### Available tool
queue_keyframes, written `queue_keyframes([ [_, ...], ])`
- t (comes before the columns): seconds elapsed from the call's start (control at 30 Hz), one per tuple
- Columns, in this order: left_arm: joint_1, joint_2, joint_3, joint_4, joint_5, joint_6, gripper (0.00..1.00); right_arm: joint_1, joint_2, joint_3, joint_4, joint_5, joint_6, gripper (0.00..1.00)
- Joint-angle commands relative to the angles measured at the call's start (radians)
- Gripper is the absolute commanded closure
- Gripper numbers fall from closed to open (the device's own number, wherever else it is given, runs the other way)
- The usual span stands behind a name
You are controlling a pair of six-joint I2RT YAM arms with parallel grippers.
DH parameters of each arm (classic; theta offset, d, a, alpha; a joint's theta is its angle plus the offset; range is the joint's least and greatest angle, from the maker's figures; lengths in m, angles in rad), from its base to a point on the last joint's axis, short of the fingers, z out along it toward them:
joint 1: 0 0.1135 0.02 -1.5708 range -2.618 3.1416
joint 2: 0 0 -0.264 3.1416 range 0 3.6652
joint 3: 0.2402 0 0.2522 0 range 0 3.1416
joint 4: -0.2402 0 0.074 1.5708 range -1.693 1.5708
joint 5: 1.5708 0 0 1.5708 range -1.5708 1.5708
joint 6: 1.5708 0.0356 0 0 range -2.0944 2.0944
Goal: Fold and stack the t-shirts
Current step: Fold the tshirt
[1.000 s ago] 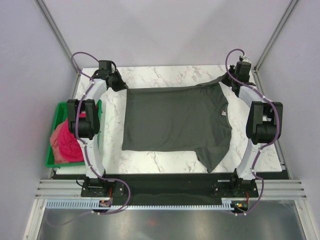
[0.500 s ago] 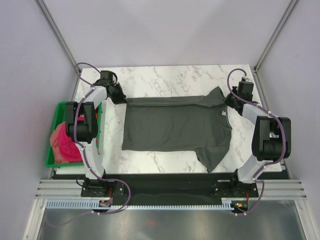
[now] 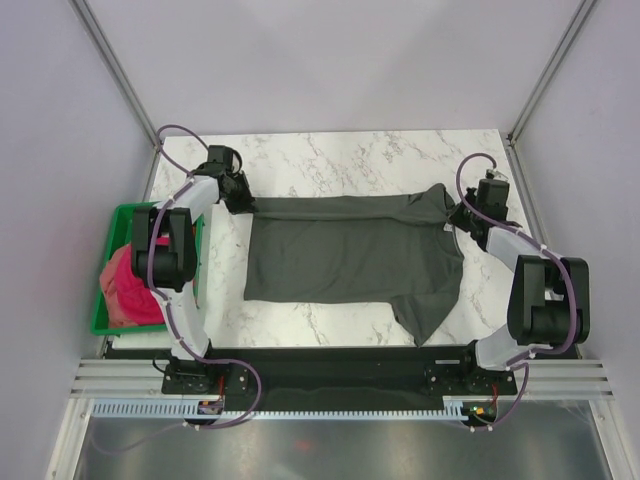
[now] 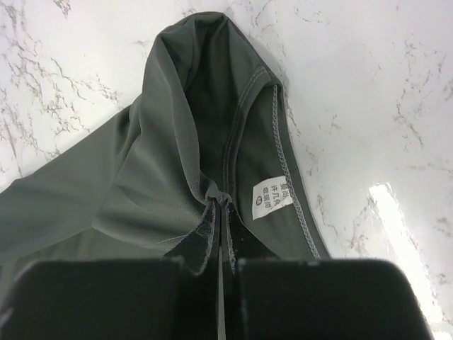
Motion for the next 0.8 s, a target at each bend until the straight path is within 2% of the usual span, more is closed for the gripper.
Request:
queue_keyframes([
  [0.0, -0.006, -0.063, -0.009, 0.002, -0.046, 0.051, 0.98, -0.005, -0.069, -0.037, 0.038, 0.032, 0.022, 1.00],
  [0.53, -0.043, -0.095, -0.076, -0.035, -0.112, 0.034, 0.98, -0.001, -0.167, -0.192, 0.067, 0.057, 0.103, 1.00],
  [0.6, -0.050, -0.100, -0.079, -0.046, -0.141, 0.032, 0.90, -0.001, -0.194, -0.230, 0.079, 0.058, 0.116, 0.97],
  [0.67, -0.052, -0.109, -0.075, -0.061, -0.155, 0.032, 0.79, -0.001, -0.218, -0.243, 0.073, 0.049, 0.117, 0.89],
  [0.73, -0.052, -0.132, -0.069, -0.084, -0.168, 0.035, 0.74, -0.001, -0.235, -0.215, -0.003, 0.057, 0.117, 0.80],
  [0.77, -0.052, -0.141, -0.065, -0.093, -0.175, 0.037, 0.66, -0.001, -0.250, -0.198, -0.050, 0.090, 0.116, 0.77],
])
